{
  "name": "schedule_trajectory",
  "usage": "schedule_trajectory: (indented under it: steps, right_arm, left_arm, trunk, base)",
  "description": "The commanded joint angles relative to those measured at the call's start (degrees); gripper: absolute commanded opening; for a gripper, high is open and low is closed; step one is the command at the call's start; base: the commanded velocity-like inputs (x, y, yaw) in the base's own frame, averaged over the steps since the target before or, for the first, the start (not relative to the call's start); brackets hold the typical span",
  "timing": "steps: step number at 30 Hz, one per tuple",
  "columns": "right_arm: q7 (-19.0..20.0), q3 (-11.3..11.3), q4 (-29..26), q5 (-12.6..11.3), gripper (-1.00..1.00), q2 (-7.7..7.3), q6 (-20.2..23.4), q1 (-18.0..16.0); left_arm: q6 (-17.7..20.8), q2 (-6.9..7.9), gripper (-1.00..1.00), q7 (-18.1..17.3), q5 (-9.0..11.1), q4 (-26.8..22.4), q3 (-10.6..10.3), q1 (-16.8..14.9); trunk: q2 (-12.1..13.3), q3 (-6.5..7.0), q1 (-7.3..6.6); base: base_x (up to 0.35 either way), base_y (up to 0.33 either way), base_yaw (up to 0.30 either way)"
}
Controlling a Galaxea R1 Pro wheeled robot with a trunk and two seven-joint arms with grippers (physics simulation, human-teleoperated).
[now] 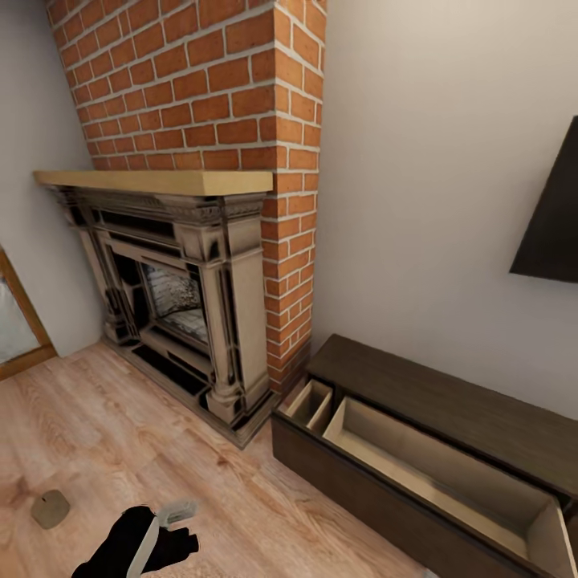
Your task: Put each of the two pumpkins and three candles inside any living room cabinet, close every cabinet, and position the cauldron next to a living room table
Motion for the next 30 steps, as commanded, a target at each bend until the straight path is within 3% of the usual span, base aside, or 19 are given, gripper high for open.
schedule_trajectory:
  steps: [1, 5, 30]
  right_arm:
    - [0.02, 0.01, 0.0, 0.0, 1.0, 0.0, 0.0, 0.02]
    - [0.04, 0.02, 0.0, 0.0, 1.0, 0.0, 0.0, 0.02]
    - [0.4, 0.02, 0.0, 0.0, 1.0, -0.08, 0.02, 0.03]
  left_arm:
    - [0.0, 0.0, 1.0, 0.0, -0.01, 0.0, 0.0, 0.0]
    - [0.05, 0.04, 1.0, -0.02, -0.01, 0.0, 0.0, 0.0]
    - [0.06, 0.11, 1.0, -0.53, 0.16, 0.0, 0.42, 0.05]
  trunk:
    - [0.42, 0.18, -0.23]
    - [2.02, 0.9, -1.11]
    - [2.02, 0.9, -1.11]
  base:
    - [0.0, 0.0, 0.294]
    - [0.0, 0.0, 0.294]
    - [0.0, 0.0, 0.293]
